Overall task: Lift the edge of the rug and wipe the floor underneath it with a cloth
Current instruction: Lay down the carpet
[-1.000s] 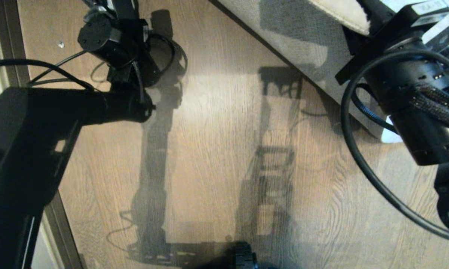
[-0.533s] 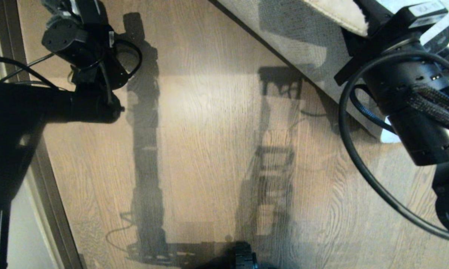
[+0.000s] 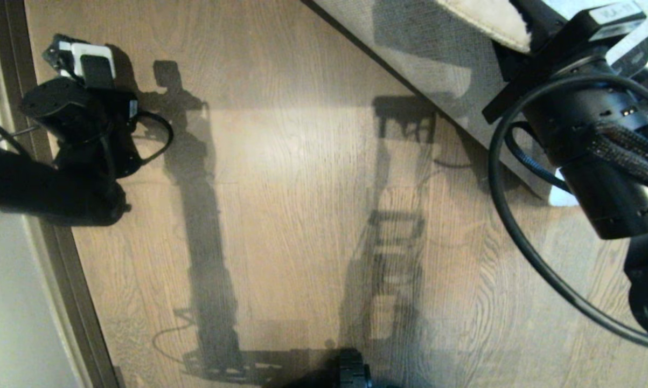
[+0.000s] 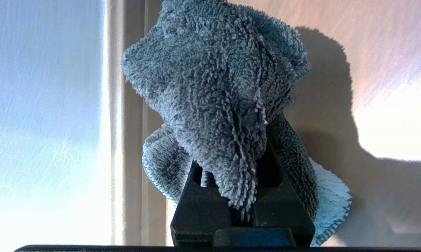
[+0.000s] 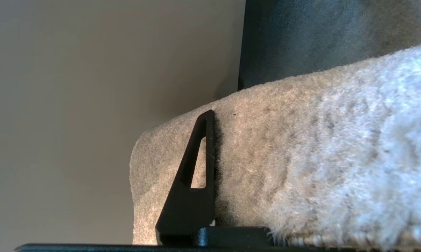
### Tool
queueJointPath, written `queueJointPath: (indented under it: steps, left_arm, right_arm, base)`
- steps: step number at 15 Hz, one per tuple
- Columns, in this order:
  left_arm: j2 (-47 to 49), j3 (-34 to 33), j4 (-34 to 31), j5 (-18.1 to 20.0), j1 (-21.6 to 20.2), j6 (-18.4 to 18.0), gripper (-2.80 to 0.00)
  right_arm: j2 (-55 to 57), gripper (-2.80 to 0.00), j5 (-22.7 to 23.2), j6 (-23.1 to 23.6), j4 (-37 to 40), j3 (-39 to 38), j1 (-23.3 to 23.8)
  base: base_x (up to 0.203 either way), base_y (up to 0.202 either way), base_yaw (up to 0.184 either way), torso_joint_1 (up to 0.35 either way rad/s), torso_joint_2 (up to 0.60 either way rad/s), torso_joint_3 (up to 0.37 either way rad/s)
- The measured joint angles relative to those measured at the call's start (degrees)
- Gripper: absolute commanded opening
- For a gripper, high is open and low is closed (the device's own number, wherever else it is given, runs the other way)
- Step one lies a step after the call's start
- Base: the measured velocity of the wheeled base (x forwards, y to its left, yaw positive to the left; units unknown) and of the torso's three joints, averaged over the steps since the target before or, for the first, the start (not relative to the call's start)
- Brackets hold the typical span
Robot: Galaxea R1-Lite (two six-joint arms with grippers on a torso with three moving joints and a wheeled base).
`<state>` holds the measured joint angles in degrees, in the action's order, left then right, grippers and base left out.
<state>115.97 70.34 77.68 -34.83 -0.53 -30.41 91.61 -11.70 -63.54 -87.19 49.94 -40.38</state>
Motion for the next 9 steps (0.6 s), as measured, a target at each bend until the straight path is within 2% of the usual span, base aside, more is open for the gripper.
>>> queueJointPath:
  steps: [3, 9]
  left_arm:
    - [-6.08, -14.38, 0.37, 6.07, -2.65, 3.48, -2.8]
    - [-23.23, -49.68, 0.43, 19.64, -4.87, 10.51, -2.8]
  right_arm:
    - [-0.27, -2.8, 0.02, 0.89, 0.01, -0.34, -0.05]
    - [-1.88, -2.8, 0.07, 0.8, 0.15, -1.7, -0.05]
  base:
    - [0.0, 0.0, 0.0, 0.0, 0.0, 0.0]
    - [0.0, 0.0, 0.0, 0.0, 0.0, 0.0]
